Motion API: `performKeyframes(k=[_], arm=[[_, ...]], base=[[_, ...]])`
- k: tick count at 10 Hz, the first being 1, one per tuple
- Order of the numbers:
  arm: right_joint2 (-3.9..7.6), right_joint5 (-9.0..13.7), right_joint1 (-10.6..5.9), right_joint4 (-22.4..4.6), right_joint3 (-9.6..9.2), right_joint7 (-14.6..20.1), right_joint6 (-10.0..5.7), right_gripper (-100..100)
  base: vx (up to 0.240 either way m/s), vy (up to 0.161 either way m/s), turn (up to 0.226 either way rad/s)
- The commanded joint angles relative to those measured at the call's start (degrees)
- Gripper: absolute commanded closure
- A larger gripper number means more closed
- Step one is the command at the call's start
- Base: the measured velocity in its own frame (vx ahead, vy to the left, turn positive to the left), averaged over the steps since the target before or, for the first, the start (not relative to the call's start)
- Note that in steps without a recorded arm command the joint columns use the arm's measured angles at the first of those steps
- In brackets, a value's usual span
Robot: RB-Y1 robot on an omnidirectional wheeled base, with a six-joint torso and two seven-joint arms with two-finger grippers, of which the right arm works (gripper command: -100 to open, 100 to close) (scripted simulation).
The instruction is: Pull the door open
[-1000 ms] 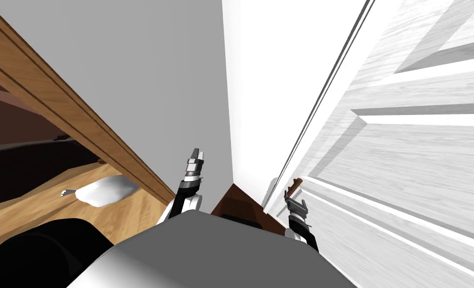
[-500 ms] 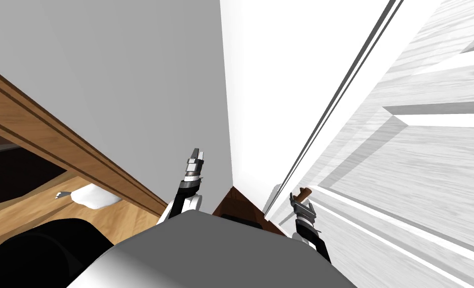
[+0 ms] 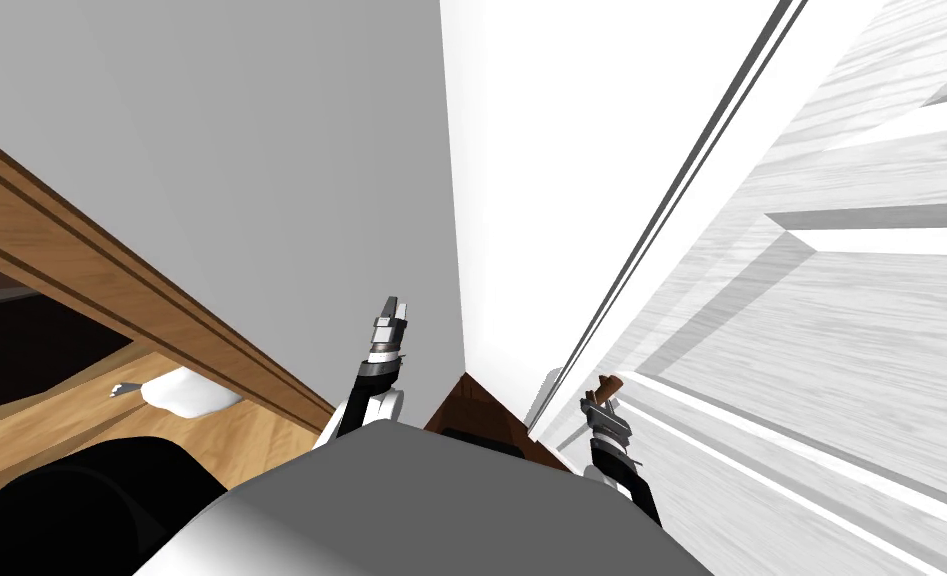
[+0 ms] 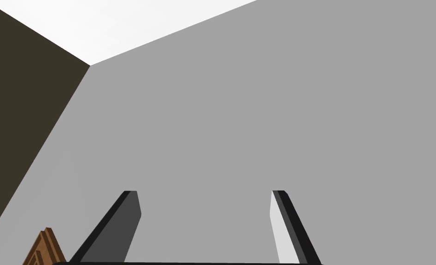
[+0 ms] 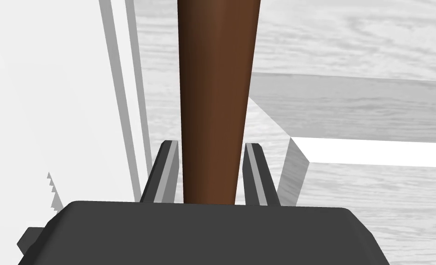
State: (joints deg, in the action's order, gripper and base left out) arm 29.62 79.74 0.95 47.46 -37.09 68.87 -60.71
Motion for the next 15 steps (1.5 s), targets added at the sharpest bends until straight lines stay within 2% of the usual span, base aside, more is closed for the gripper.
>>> performKeyframes(k=[1, 2, 3, 11, 12, 13, 15], arm=[[-0.01, -0.01, 0.00, 0.00, -0.02, 0.00, 0.04, 100], [-0.01, -0.01, 0.00, 0.00, -0.02, 0.00, 0.04, 100], [0.49, -0.79, 0.19, 0.46, -0.94, 0.76, -0.05, 100], [2.80, -4.44, 1.05, 2.55, -5.28, 4.22, -0.37, 100], [2.70, -4.13, 0.98, 2.50, -4.86, 3.83, -0.43, 100], [3.36, -4.81, 1.42, 2.96, -6.20, 4.72, -0.76, 100], [4.18, -5.50, 1.77, 3.45, -7.53, 5.67, -1.32, 100]], base=[[0.000, 0.000, 0.000], [0.000, 0.000, 0.000], [-0.148, -0.024, 0.076], [-0.205, -0.001, 0.070], [-0.098, 0.013, 0.013], [-0.155, 0.002, 0.092], [-0.241, -0.035, 0.099]])
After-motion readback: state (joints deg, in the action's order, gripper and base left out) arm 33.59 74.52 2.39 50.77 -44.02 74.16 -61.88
